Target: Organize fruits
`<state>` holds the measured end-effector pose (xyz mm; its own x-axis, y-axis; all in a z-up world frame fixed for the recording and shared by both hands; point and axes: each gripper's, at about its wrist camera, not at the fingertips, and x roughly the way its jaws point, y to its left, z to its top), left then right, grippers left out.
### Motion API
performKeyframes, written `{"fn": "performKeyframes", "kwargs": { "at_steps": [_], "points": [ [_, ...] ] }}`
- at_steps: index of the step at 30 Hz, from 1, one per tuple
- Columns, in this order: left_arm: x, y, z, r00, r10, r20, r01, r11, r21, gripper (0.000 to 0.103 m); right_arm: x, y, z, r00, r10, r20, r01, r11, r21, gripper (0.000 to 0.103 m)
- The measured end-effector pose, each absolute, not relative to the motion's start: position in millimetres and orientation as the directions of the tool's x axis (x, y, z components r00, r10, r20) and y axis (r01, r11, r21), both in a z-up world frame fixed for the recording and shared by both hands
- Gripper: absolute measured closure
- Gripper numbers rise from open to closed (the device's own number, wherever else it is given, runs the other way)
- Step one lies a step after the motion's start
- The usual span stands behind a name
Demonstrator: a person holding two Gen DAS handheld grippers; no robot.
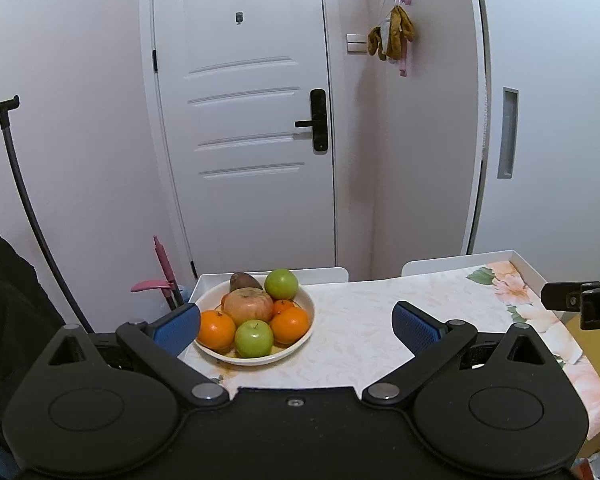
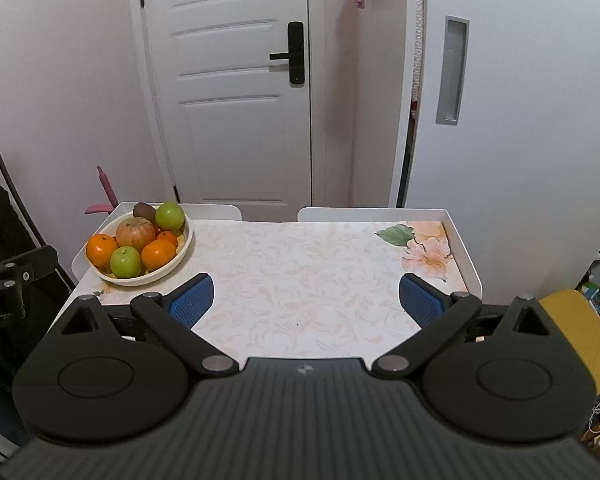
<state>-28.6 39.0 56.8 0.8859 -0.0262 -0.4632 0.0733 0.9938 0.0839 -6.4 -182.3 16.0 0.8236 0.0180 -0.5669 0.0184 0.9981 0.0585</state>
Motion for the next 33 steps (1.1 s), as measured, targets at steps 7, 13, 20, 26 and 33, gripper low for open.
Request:
{"fn": "performKeyframes", "kwargs": {
  "at_steps": [7,13,20,26,33],
  "points": [
    [-31.3,35.7,58.4,0.891,-0.025,-0.452,0.074,0.993,0.092,0.000,-5.3,-185.5,16.5,0.822,0.019,-0.569,0.027,0.997,0.072,0.000],
    [-30.9,35.6,58.6,0.892,-0.027,-0.450,0.079,0.992,0.096,0.000,-3.4,-185.1,16.1,0.820,0.013,-0.572,0.032,0.997,0.069,0.000],
    [-29.4,35.8,59.0,0.893,-0.032,-0.448,0.082,0.992,0.094,0.000,-1.6,-186.7,16.2,0.819,0.008,-0.574,0.041,0.996,0.073,0.000],
    [-27.8,34.5,57.9,0.892,-0.034,-0.450,0.085,0.992,0.095,0.000,-1.0,-187.3,15.9,0.816,0.008,-0.579,0.042,0.996,0.073,0.000],
    [-27.7,34.2,57.2,0.895,-0.033,-0.445,0.083,0.992,0.094,0.000,-0.3,-188.4,15.3,0.812,0.005,-0.583,0.048,0.996,0.076,0.000]
  ]
}}
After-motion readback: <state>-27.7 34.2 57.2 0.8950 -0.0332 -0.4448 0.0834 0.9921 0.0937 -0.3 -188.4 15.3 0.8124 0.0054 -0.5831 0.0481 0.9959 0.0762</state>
